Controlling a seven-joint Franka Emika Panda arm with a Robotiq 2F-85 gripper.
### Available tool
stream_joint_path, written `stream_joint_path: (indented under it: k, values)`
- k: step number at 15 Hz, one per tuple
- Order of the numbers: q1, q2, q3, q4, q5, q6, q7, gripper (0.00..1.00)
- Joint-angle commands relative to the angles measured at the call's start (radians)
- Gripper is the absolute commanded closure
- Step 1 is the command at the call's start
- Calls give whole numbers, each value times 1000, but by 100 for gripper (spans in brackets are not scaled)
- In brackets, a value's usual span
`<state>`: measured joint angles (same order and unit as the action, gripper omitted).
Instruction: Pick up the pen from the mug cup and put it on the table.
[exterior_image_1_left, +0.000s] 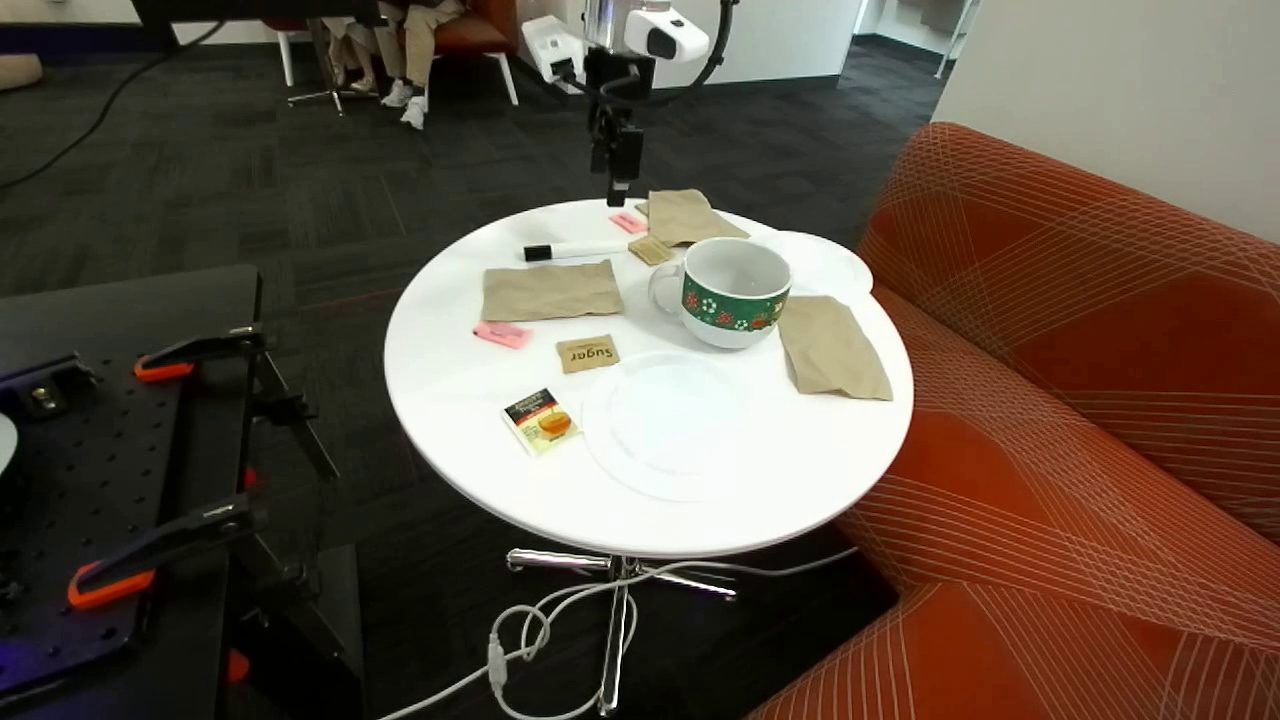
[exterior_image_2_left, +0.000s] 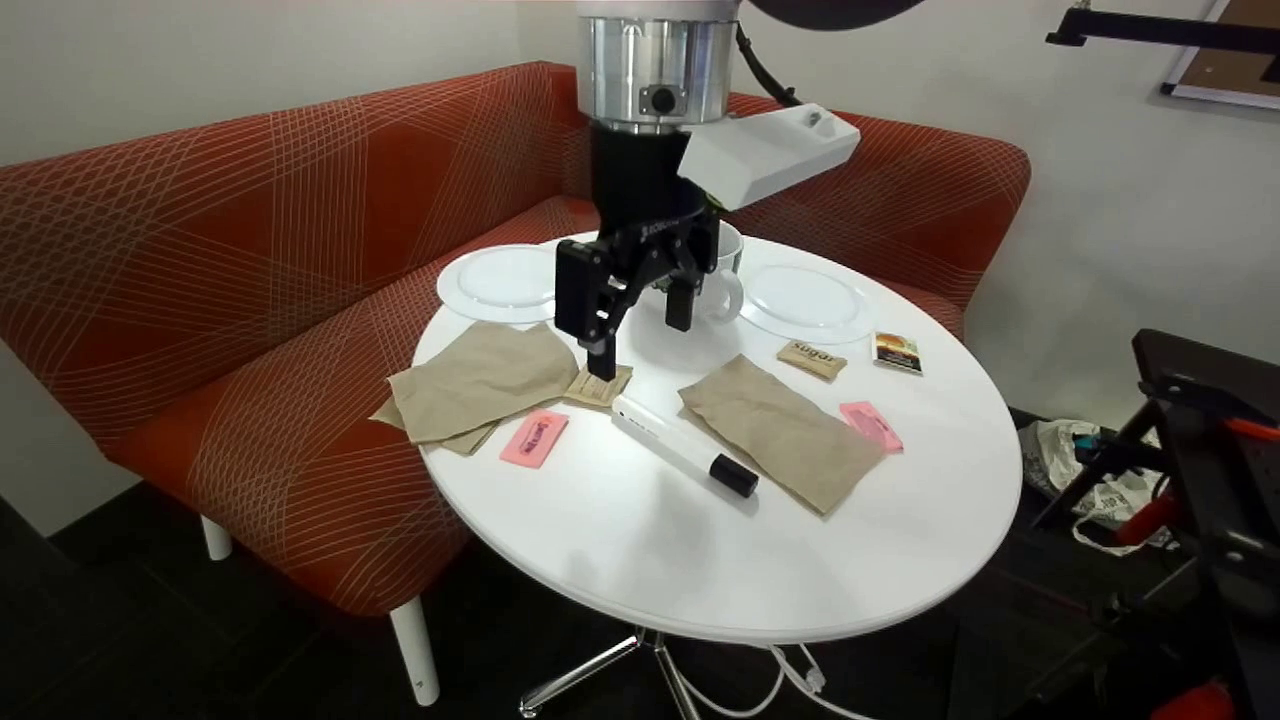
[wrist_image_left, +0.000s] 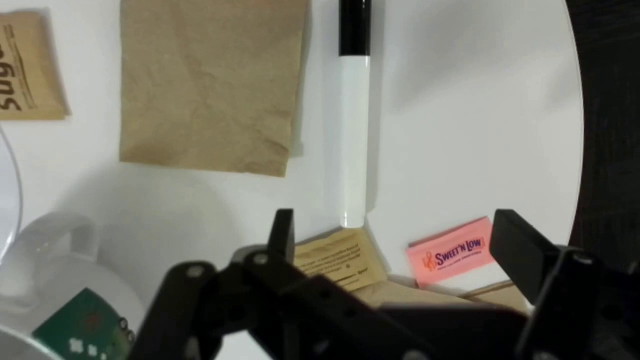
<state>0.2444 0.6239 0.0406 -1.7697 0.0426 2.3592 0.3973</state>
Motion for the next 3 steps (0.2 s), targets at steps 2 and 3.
stream_joint_path:
  k: [2, 3]
  values:
    - [1, -8, -6, 2, 0, -3, 0, 0]
    - [0, -9, -6, 2, 0, -3, 0, 0]
